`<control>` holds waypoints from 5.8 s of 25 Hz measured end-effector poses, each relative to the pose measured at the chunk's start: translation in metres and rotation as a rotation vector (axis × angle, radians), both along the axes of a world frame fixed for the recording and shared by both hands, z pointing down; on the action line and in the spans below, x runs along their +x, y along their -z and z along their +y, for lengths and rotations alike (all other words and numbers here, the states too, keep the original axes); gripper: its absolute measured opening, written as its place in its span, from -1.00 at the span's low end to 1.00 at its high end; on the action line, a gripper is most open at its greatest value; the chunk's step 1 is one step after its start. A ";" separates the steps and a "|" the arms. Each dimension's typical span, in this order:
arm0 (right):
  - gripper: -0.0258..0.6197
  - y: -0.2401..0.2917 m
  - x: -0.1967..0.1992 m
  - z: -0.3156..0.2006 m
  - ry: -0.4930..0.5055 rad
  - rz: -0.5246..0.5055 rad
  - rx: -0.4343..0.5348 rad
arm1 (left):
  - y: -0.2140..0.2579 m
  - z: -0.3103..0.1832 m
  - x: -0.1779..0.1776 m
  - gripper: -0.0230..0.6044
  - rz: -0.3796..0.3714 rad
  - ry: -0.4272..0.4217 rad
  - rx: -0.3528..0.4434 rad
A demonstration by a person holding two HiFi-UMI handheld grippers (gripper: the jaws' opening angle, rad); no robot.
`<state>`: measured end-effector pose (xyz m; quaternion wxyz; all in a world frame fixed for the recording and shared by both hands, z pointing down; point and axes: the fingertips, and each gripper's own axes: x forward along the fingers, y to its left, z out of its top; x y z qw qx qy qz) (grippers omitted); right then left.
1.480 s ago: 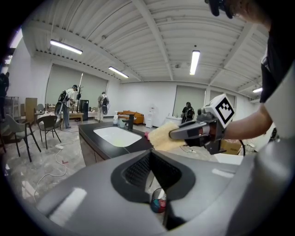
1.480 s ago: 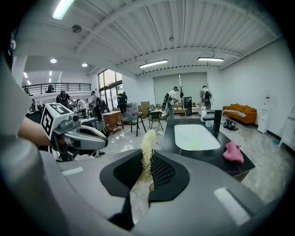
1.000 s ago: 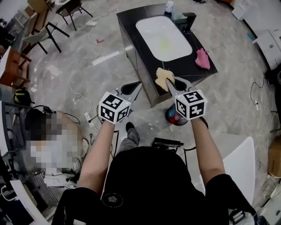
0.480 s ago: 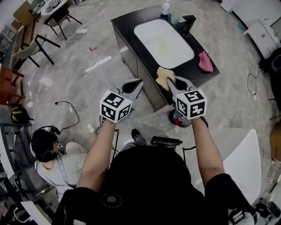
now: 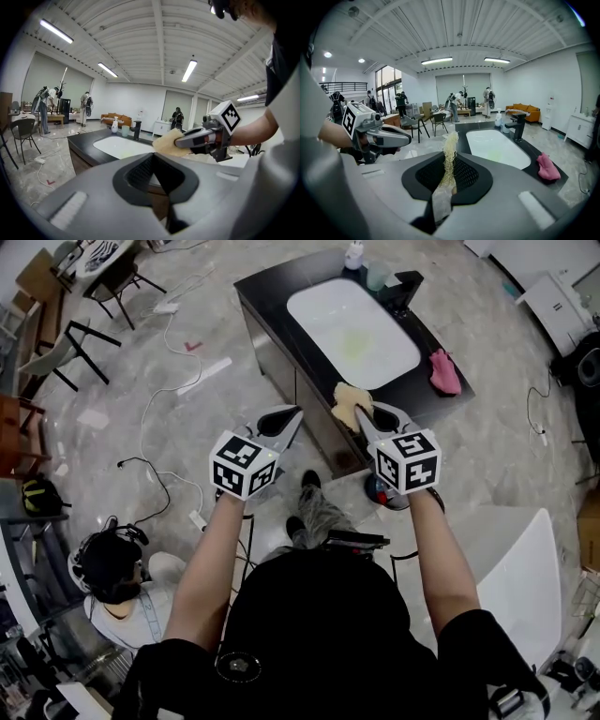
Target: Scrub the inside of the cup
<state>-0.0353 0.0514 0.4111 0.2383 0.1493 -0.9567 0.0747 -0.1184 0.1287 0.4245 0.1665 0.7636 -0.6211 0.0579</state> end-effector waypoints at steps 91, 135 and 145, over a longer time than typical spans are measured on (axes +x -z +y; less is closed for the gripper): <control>-0.79 -0.031 -0.063 -0.330 -0.759 0.059 -0.119 | -0.053 -0.417 -0.117 -0.93 -0.047 -0.785 -0.166; -0.79 -0.161 -0.106 -0.358 -0.544 0.191 -0.401 | -0.260 -0.394 -0.076 0.26 -0.411 -1.081 -0.530; -0.79 -0.198 -0.118 -0.347 -0.500 0.271 -0.495 | -0.289 -0.396 -0.053 0.25 -0.345 -1.085 -0.512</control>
